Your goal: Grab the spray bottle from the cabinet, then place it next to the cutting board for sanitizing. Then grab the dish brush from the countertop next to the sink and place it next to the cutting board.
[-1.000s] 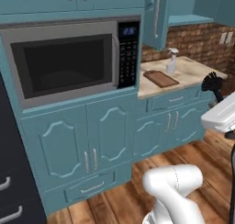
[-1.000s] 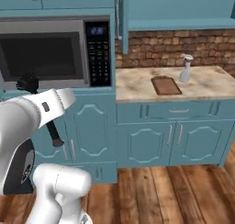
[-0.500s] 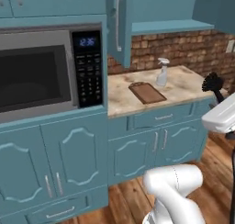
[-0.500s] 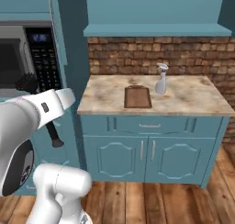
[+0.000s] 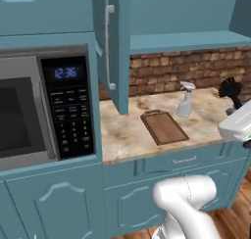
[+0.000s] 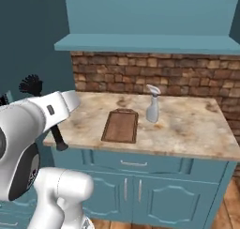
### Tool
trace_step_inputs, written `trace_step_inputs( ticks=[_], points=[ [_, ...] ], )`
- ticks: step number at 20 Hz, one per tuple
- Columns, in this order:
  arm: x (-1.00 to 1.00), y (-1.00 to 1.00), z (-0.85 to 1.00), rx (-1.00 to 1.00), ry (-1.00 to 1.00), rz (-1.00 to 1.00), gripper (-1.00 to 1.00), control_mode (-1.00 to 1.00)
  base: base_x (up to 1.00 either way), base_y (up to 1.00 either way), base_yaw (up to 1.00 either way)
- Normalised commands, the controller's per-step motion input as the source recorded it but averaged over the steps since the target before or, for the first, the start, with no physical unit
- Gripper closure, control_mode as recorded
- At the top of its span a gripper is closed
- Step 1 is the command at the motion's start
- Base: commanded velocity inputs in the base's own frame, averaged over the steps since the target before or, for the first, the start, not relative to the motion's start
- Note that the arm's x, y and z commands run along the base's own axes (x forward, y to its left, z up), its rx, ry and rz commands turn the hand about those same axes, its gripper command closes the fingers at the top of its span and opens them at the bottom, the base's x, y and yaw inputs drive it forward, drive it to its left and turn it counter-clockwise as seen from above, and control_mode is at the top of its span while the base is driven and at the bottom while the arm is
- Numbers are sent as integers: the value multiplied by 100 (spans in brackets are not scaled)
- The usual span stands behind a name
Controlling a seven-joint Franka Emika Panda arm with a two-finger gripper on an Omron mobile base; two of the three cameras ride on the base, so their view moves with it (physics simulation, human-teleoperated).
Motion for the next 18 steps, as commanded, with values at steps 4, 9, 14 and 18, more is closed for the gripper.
trace_step_inputs(
  ticks=[4,9,14,18],
  points=[
    [0,0,0,0,0,0,100,100,97,11,5],
    [0,0,0,0,0,0,100,100,88,0,9],
    [19,4,-40,0,4,7,100,-100,8,0,2],
    [99,35,-94,3,8,5,100,-100,0,0,0]
  ],
)
